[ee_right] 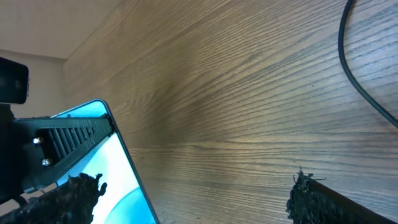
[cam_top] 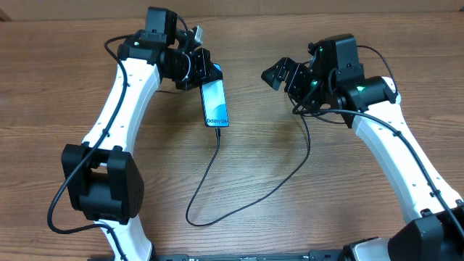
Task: Plug charger to phone and switch on socket
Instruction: 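Lower the phone with the left gripper and lay it flat on the table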
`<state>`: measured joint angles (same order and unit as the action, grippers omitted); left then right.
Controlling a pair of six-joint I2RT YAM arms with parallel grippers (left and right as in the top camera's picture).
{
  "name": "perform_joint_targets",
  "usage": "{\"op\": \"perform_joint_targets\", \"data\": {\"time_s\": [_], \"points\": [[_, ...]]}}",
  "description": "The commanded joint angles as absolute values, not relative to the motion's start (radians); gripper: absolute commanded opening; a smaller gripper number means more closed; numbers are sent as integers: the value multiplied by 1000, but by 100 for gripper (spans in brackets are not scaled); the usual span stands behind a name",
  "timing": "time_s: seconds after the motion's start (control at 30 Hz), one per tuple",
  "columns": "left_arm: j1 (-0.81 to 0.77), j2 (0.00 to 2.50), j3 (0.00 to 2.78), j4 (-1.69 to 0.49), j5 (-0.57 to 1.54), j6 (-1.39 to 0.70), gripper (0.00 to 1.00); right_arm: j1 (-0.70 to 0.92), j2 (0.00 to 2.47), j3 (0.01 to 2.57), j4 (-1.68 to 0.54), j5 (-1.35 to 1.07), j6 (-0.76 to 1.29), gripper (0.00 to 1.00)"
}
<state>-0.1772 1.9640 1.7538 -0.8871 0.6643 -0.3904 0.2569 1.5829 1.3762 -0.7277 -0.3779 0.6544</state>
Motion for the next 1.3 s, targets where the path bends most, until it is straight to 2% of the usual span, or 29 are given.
{"op": "perform_joint_targets", "data": {"time_s": [0.0, 0.47, 1.27], "points": [[-184, 1959, 1701, -857, 677, -420, 4, 255, 1555, 1387, -729, -358, 646, 100], [-186, 1959, 1510, -669, 699, -503, 5, 255, 1555, 1387, -747, -333, 646, 100], [-245, 2131, 1506, -614, 704, -547, 4, 255, 1555, 1387, -772, -305, 645, 100]]}}
